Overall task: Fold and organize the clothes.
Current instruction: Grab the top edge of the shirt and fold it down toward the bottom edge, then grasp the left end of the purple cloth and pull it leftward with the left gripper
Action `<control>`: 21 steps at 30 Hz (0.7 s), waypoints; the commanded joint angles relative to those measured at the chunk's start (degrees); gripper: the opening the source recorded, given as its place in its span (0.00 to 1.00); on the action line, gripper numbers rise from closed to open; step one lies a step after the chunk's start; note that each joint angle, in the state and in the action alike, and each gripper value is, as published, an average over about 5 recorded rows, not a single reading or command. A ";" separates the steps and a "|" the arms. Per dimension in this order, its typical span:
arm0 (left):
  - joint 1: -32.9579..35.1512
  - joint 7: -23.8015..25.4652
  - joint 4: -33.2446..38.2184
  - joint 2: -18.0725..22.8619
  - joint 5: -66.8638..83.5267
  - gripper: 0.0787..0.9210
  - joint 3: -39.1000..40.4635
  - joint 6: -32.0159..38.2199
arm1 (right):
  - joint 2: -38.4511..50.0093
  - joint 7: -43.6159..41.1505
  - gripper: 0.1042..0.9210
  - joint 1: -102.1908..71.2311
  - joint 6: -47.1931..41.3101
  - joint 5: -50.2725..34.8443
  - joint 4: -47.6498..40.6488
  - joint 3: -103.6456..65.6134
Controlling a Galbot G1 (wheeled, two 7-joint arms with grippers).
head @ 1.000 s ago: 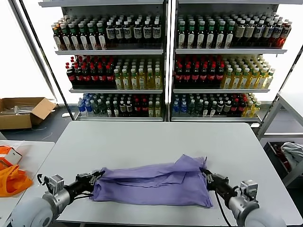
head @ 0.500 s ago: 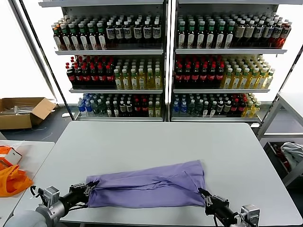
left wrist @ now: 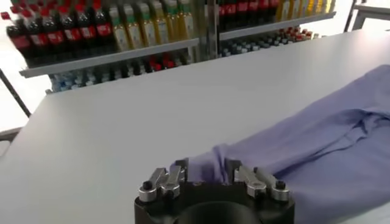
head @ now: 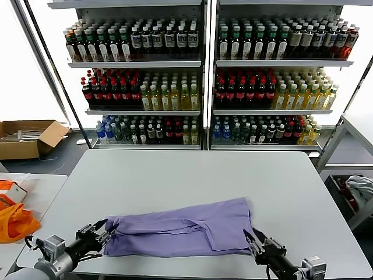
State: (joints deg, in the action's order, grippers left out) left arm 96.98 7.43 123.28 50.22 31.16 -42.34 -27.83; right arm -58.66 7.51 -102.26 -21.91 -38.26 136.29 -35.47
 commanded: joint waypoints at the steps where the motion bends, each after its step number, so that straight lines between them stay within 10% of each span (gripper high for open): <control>1: 2.40 -8.50 3.12 3.47 -0.25 0.57 -0.34 2.61 | -1.97 -3.50 0.53 -0.05 9.36 4.54 -2.06 -4.51; 11: -1.43 -20.84 0.74 15.09 -1.75 0.87 7.90 3.27 | -6.50 -5.24 0.85 -2.17 14.44 6.25 -5.16 -5.76; 21: -3.92 -28.57 -2.83 20.94 -1.77 0.87 12.93 1.97 | -6.18 -5.43 0.88 -2.65 15.23 5.42 -5.62 -6.48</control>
State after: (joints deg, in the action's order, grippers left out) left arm 94.32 -13.49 121.86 65.38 29.78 -33.24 -25.79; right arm -63.75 2.80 -104.45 -8.84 -33.39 131.38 -41.07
